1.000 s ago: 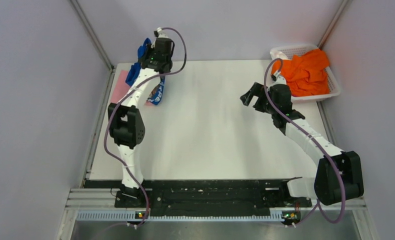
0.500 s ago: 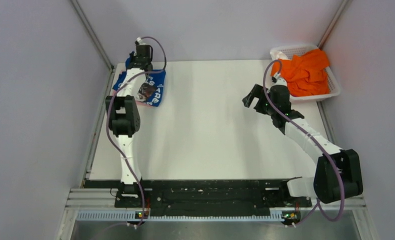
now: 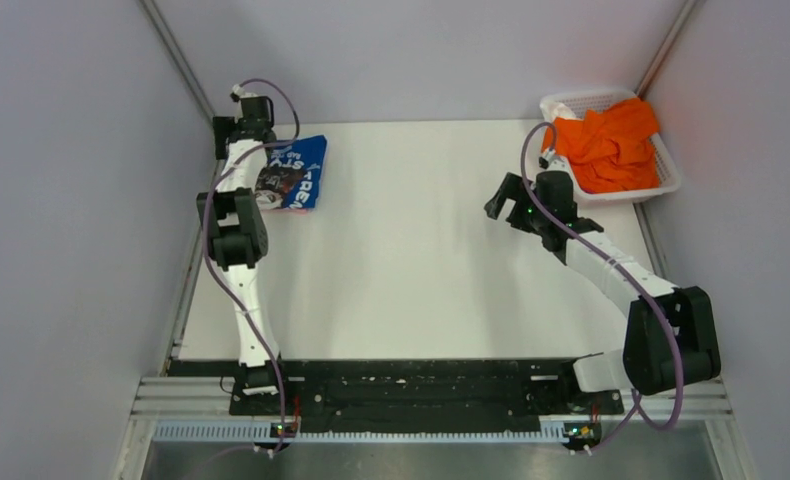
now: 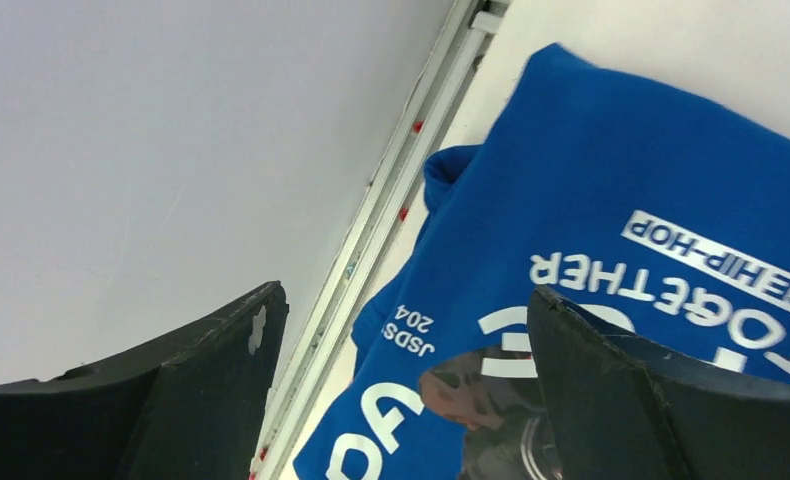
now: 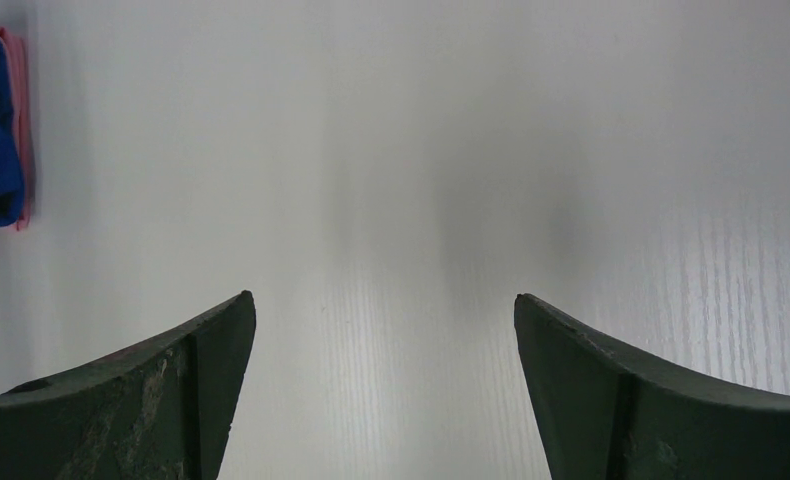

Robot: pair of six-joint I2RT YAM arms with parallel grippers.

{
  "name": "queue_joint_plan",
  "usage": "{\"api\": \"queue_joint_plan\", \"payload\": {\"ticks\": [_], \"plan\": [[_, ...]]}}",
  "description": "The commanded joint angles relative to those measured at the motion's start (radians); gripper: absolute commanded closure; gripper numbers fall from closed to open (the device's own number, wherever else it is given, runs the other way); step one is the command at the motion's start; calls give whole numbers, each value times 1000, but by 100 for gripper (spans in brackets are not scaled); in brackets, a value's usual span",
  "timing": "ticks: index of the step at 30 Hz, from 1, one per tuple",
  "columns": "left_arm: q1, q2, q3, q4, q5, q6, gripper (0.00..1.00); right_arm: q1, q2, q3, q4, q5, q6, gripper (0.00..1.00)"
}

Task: Fold and stack the t-shirts
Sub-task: Put the neatly folded tshirt into the corner of the board with the left arm, then reset both arms

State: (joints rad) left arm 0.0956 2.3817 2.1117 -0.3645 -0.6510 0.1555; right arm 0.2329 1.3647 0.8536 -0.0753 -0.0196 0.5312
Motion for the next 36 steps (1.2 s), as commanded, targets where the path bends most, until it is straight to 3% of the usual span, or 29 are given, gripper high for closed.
{"api": "queue_joint_plan", "payload": {"ticks": [1, 6, 10, 18, 20, 27, 30, 36], "plan": [[24, -30, 51, -16, -18, -122, 4, -8, -15, 49, 9, 6, -1, 1], [23, -135, 7, -52, 35, -232, 1, -7, -62, 20, -4, 17, 21, 1], [7, -259, -57, -125, 180, -354, 1, -8, -119, -22, -28, 49, 29, 1], [-90, -717, -582, 50, 458, -531, 1, -7, -274, -144, -63, 100, 79, 1], [-163, -836, -740, 105, 516, -578, 1, -8, -324, -168, -79, 115, 92, 1], [-498, -1145, -1202, 260, 444, -689, 1, -7, -464, -308, -115, 140, 196, 1], [-524, -1210, -1327, 314, 500, -706, 1, -7, -515, -370, -120, 118, 221, 1], [-525, -1315, -1408, 215, 405, -696, 1, -6, -648, -497, -118, 157, 251, 1]]}}
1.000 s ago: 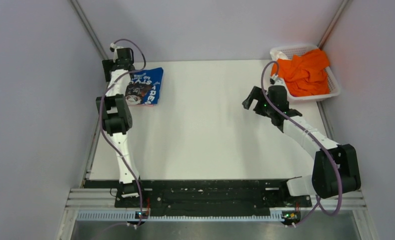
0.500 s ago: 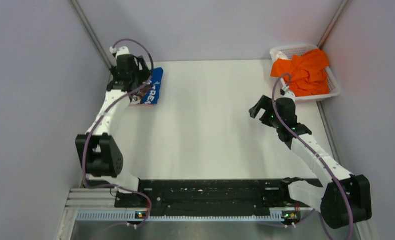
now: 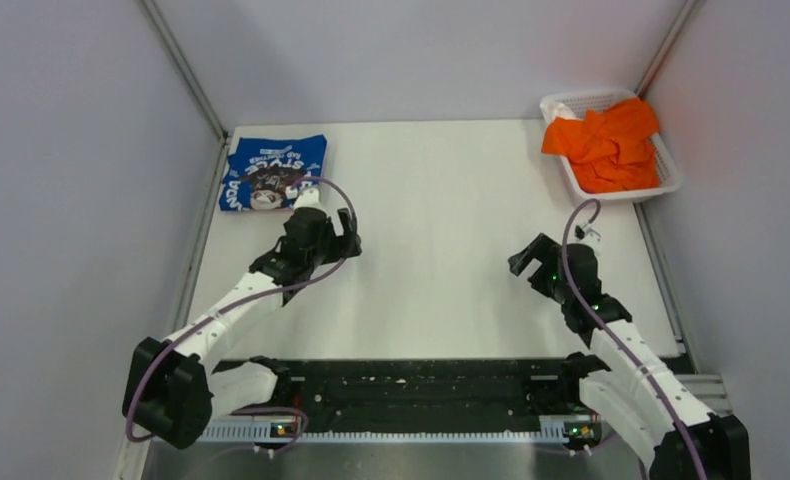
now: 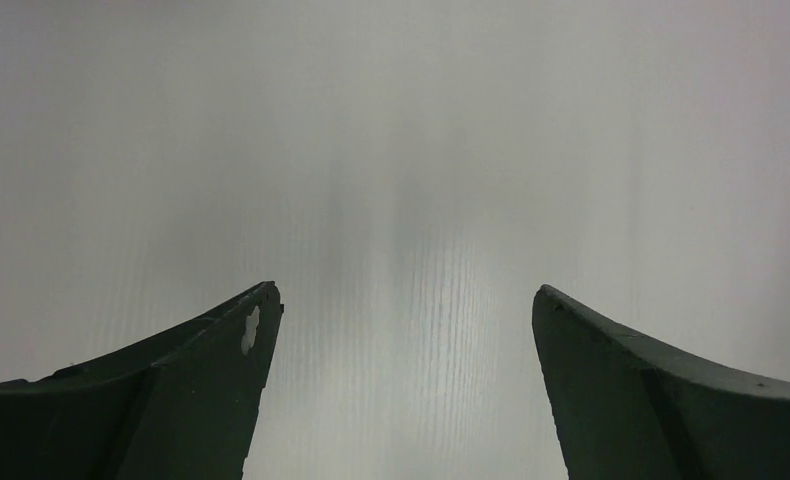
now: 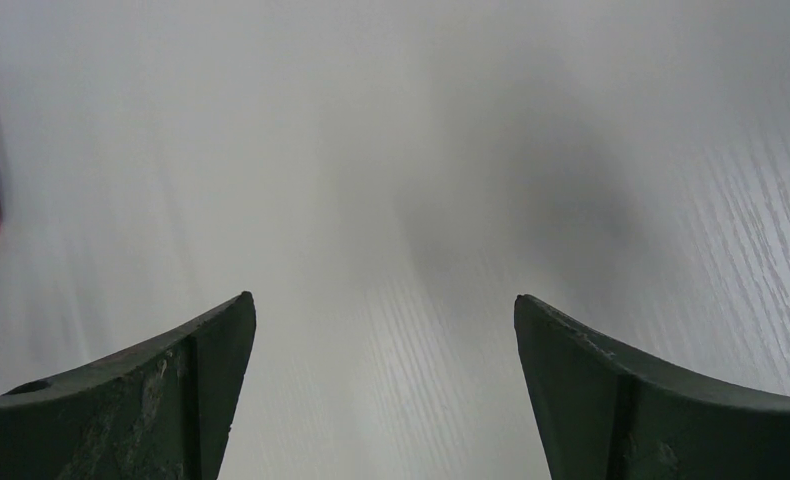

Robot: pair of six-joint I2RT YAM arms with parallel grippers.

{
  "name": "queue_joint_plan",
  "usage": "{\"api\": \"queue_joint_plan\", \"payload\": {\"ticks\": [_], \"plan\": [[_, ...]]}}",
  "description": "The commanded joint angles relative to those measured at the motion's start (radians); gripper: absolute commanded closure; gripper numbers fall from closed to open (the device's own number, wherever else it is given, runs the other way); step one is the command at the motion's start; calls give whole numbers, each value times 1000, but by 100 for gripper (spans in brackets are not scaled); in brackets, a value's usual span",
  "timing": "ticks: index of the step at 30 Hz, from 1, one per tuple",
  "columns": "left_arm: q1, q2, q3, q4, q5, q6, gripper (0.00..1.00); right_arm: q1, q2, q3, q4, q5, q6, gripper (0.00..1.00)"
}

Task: Fold and stack the t-shirts
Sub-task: Reset both arms

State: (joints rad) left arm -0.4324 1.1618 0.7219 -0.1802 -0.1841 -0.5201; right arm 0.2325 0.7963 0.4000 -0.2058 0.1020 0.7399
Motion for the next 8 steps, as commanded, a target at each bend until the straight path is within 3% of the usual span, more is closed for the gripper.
{"api": "queue_joint_plan", "payload": {"ticks": [1, 8], "plan": [[3, -108, -23, 27, -63, -14, 1, -6, -97, -53, 19, 37, 49, 1], [3, -160, -35, -1, -105, -9, 1, -6, -120, -50, 33, 30, 35, 1]]}}
